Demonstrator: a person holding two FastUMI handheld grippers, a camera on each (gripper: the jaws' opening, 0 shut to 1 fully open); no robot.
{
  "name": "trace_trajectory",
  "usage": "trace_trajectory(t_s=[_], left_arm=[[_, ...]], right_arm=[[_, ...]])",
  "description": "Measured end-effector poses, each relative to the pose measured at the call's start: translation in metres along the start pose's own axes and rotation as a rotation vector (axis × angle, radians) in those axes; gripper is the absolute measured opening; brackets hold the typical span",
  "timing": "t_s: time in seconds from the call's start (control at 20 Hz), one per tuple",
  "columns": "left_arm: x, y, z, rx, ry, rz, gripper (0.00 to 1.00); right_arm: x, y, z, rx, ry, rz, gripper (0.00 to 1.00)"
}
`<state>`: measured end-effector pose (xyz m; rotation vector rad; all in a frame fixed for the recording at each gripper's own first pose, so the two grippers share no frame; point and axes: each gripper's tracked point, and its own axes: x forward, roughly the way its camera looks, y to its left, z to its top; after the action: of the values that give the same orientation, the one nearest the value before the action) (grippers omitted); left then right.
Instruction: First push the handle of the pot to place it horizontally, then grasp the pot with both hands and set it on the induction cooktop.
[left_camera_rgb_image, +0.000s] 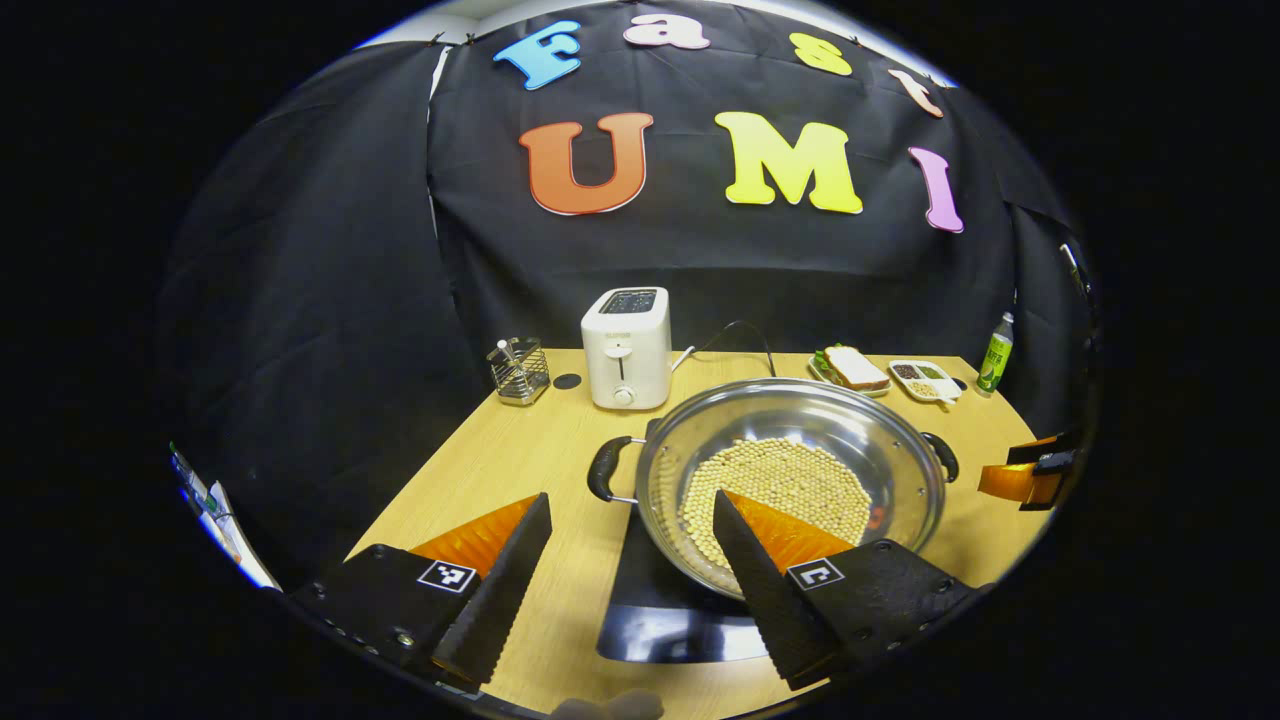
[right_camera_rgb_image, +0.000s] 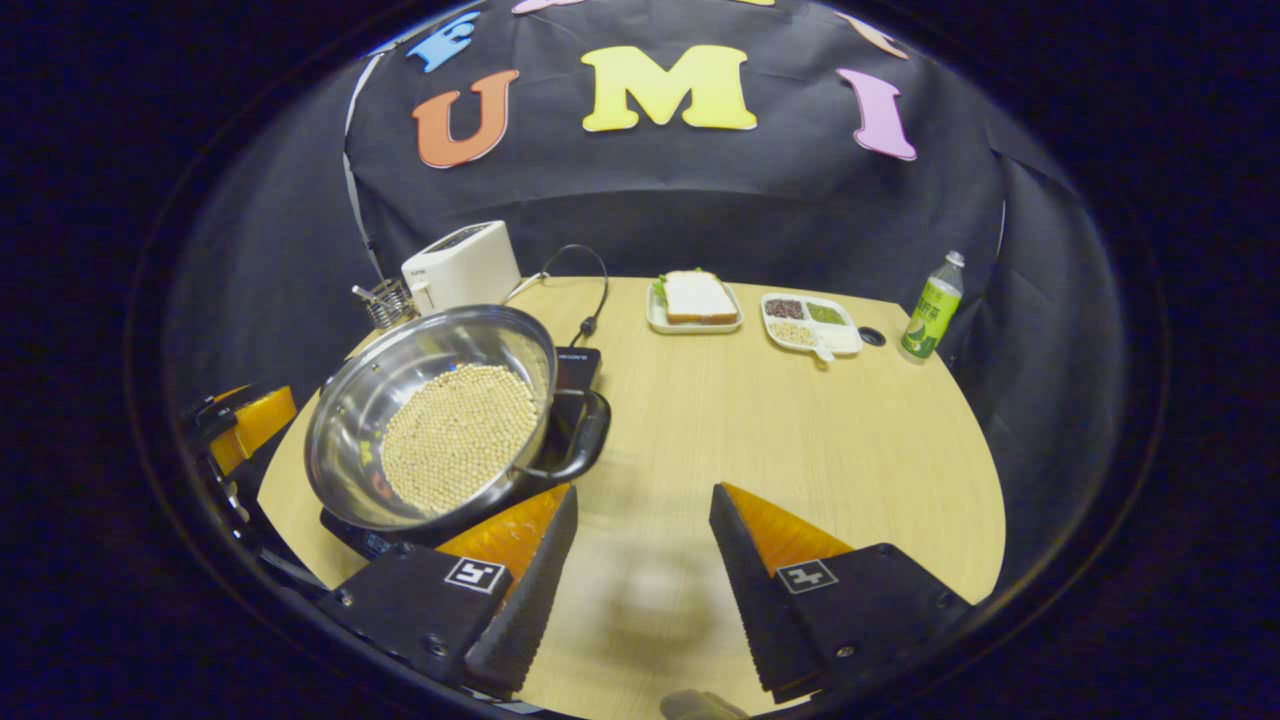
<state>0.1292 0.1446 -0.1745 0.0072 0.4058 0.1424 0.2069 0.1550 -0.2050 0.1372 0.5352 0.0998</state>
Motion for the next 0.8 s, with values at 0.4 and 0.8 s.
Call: trace_trajectory(t_s=[0.4,0.8], left_arm=[[-0.081,-0.113,0.040,0.039,-0.108,-0.061,0.97],[-0.194,-0.246,0.094,0.057,-0.274,-0.119,0.97]], right_arm=[[-0.094,-0.077,0.013,0.002,-0.139,0.039,0.84],[-0.236,-0.196,0.050,-0.060,-0.387,0.008,1.00]])
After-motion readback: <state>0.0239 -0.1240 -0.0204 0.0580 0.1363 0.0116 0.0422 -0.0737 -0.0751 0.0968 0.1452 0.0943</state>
